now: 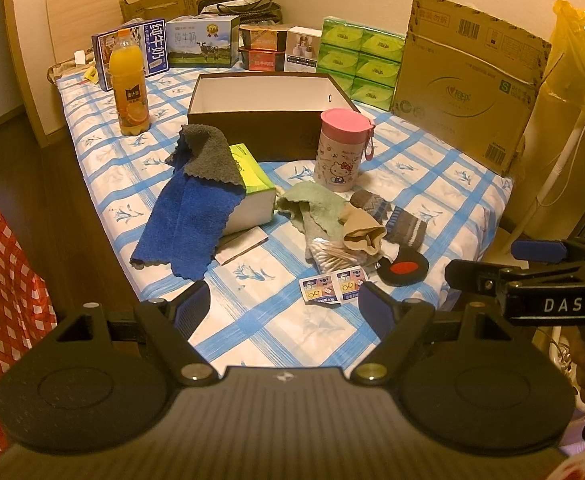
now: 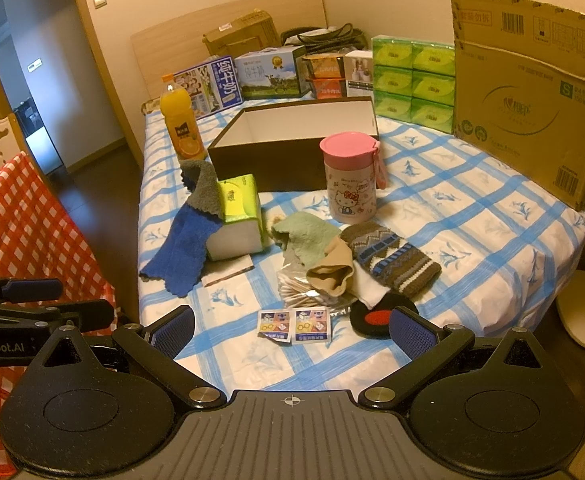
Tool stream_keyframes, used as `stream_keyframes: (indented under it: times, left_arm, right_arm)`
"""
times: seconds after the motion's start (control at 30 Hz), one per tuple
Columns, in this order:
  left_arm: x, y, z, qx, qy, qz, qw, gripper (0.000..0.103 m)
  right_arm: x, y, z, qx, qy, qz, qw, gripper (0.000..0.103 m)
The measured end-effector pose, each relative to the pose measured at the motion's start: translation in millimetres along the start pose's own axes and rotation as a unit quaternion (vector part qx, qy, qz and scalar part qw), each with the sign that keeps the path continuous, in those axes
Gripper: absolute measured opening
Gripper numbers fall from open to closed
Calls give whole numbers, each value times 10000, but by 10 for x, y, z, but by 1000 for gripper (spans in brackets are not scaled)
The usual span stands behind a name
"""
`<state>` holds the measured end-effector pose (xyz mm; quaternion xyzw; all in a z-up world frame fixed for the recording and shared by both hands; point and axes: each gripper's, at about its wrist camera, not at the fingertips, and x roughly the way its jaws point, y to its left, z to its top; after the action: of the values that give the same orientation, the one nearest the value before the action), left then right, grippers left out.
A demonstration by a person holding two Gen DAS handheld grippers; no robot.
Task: Organize soft objects
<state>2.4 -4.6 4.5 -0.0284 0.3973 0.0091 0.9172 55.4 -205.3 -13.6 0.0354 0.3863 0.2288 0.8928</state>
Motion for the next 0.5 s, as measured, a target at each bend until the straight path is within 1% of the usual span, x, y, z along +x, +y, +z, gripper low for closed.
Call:
stream_keyframes:
  times: [0.5]
  left_arm:
    - [25, -17, 21, -1, -10, -3, 10000, 80]
  right_arm:
    - [3, 3, 4, -1, -5, 0, 10000, 103]
